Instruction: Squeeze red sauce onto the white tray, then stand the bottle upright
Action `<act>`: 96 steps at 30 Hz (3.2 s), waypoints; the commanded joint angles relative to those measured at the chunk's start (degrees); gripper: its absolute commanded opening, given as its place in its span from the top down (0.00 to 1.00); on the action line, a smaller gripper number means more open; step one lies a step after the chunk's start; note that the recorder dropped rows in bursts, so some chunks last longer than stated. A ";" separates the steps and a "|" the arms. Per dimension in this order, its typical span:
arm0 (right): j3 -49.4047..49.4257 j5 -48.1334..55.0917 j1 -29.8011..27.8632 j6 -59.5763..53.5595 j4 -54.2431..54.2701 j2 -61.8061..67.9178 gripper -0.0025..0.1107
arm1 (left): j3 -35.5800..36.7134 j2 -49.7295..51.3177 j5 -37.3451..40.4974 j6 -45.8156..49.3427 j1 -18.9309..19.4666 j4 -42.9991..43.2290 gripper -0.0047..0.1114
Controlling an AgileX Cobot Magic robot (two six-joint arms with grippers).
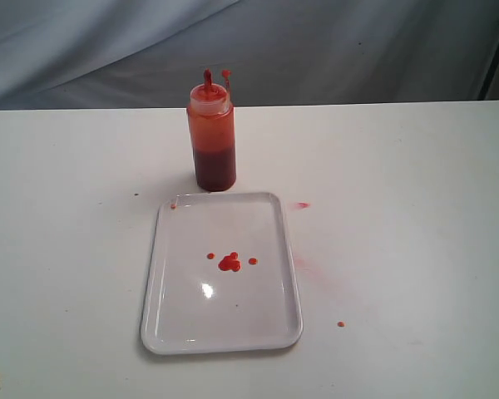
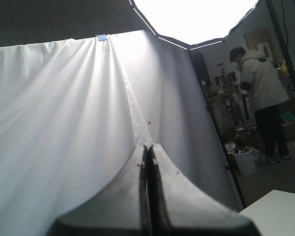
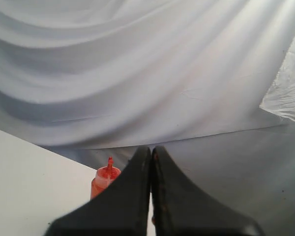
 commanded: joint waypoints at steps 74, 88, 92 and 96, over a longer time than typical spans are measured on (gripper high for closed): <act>0.24 -0.64 -0.30 0.44 0.32 -0.19 0.98 | 22.24 -12.90 37.54 76.94 -8.58 -87.67 0.96; 0.24 -0.64 -0.30 0.44 0.32 -0.19 0.98 | 31.66 -12.90 34.95 77.49 -8.58 -89.08 0.96; 0.24 -0.64 -0.30 0.44 0.32 -0.19 0.98 | 31.66 -12.90 38.93 77.49 -8.58 -87.92 0.96; 0.24 -0.64 -0.30 0.44 0.32 -0.19 0.98 | 31.66 -12.90 42.74 77.35 -8.58 -87.92 0.96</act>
